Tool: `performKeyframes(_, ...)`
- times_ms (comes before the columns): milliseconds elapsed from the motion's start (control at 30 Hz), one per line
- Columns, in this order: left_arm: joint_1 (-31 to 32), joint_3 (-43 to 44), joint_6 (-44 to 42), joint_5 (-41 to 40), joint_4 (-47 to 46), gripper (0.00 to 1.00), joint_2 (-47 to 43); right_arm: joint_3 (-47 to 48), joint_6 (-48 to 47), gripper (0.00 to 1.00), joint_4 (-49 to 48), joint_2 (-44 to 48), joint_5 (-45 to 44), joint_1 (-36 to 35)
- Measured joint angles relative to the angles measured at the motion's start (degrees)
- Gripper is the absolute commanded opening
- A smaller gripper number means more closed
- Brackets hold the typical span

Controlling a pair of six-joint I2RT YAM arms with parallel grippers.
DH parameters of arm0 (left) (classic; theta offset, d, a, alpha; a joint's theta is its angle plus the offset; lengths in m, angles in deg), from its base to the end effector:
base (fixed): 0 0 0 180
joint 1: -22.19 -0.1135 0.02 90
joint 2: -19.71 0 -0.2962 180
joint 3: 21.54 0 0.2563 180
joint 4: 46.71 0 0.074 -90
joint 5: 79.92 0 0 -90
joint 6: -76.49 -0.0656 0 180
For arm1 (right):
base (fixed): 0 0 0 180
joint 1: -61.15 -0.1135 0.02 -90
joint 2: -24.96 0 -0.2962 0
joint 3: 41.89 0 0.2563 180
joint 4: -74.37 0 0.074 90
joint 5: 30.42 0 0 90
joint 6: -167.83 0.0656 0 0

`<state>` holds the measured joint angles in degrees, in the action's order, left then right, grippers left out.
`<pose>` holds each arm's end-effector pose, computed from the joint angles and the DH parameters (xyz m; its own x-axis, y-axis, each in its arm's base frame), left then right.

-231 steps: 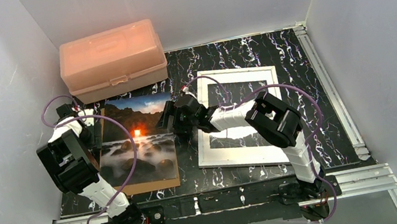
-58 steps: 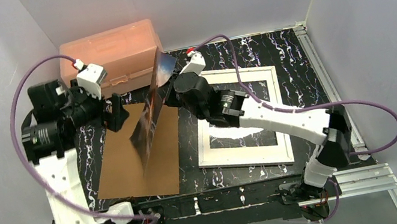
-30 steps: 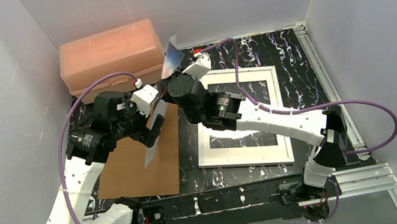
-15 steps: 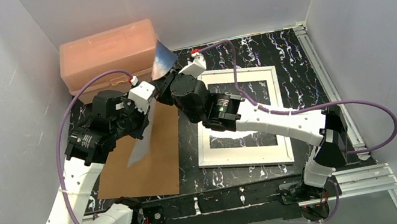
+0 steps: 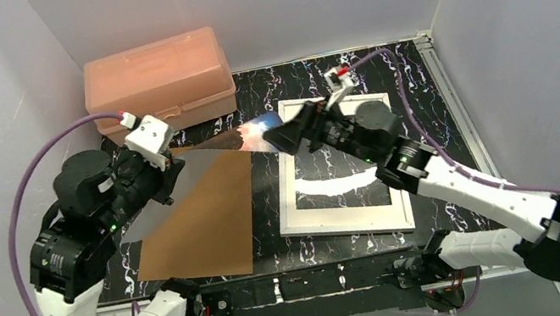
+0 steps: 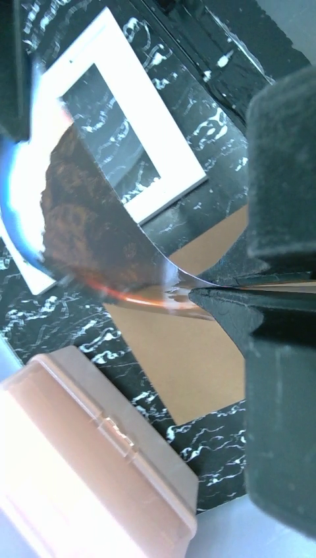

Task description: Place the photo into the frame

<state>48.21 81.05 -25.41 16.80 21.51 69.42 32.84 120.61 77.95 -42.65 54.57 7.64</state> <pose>0.1021 -0.0584 0.5070 -0.1219 0.2874 -0.9500 0.5746 0.8009 0.1686 0.1834 0.2382 0.4277 -0.4818 0.4864 -0.7289 -0.5747 0.4525 0.6818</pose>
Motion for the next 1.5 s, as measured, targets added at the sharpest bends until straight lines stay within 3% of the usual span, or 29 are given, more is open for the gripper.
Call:
performKeyframes(167, 0.0, 6.6, 1.5, 2.0, 1.3, 0.0, 0.6, -12.1, -3.9, 0.99, -7.8, 10.0, 15.4, 5.9)
performKeyframes(367, 0.0, 8.7, 1.6, 2.8, 2.1, 0.0, 1.9, -12.1, -8.2, 0.99, -8.6, 11.0, 22.6, 6.3)
performKeyframes(467, 0.0, 8.7, 1.4, 2.9, 2.9, 0.0, 2.6, -8.5, -11.7, 0.99, -3.7, 11.1, 20.2, 6.8)
performKeyframes(767, 0.0, 7.9, 2.2, 3.1, 3.9, 0.0, 3.0, 2.8, -17.7, 0.99, 4.5, 14.8, -0.8, 8.7)
performKeyframes(933, 0.0, 7.1, 5.5, 0.5, 2.1, 0.0, 2.3, -1.4, -13.7, 0.99, 3.9, 14.6, -2.8, 8.9)
performKeyframes(1133, 0.0, 8.3, 9.4, -0.8, -0.4, 0.0, 3.1, -17.9, -4.5, 0.99, -1.9, 13.8, -1.7, 8.9)
performKeyframes(1233, 0.0, 10.9, 11.3, -0.1, -1.6, 0.0, 4.6, -21.8, -0.4, 0.99, -7.4, 10.9, 1.2, 9.0)
performKeyframes(1500, 0.0, 17.3, 13.7, 2.7, -3.0, 0.0, 7.9, -20.4, 10.6, 0.99, -30.2, -4.8, 11.3, 9.1)
